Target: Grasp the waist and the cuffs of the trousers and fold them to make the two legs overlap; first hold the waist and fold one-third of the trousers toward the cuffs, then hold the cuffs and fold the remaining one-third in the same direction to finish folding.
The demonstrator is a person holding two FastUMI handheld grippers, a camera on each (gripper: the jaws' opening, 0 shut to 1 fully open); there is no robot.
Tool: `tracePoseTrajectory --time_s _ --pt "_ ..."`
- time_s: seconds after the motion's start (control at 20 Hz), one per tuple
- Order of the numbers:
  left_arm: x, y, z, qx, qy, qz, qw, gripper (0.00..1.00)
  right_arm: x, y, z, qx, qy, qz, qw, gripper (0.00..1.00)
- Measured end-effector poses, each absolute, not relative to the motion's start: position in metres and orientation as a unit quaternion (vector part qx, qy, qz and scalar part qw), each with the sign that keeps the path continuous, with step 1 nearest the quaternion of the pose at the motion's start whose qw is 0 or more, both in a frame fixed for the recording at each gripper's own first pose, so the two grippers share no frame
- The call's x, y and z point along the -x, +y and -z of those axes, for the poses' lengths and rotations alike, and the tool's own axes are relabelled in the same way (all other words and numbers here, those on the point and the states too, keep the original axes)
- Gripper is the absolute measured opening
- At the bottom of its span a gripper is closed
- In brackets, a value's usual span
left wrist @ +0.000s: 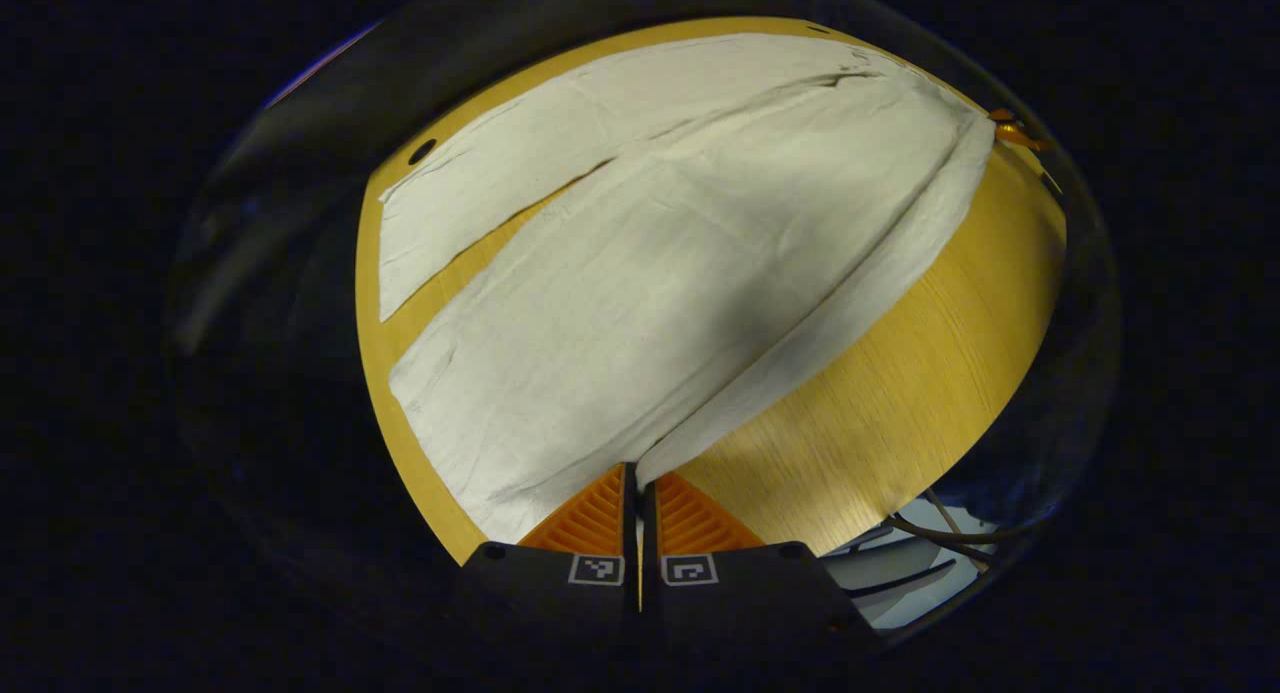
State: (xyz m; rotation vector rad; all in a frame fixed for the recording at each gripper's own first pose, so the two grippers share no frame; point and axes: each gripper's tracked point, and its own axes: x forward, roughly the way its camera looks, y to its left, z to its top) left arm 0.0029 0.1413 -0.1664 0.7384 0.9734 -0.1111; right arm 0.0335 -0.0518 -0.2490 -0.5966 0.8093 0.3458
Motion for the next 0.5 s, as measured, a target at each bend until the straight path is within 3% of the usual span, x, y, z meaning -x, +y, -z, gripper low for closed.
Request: tracePoseTrajectory --time_s 0.05,0.3,0.5 --pt "-0.018 0.139 0.154 -0.344 0.440 0.037 0.829 0.00 -0.040 -0.048 0.241 0.271 0.375 -0.153 0.873 0.09" --pt "-0.127 0.115 0.082 -0.327 0.338 -0.046 0.881 0.00 -0.090 -0.029 0.190 0.190 0.314 -0.098 0.925 0.09" --pt "-0.238 0.081 0.030 -0.330 0.272 -0.092 0.899 0.00 -0.142 -0.013 0.152 0.123 0.270 -0.078 0.952 0.08"
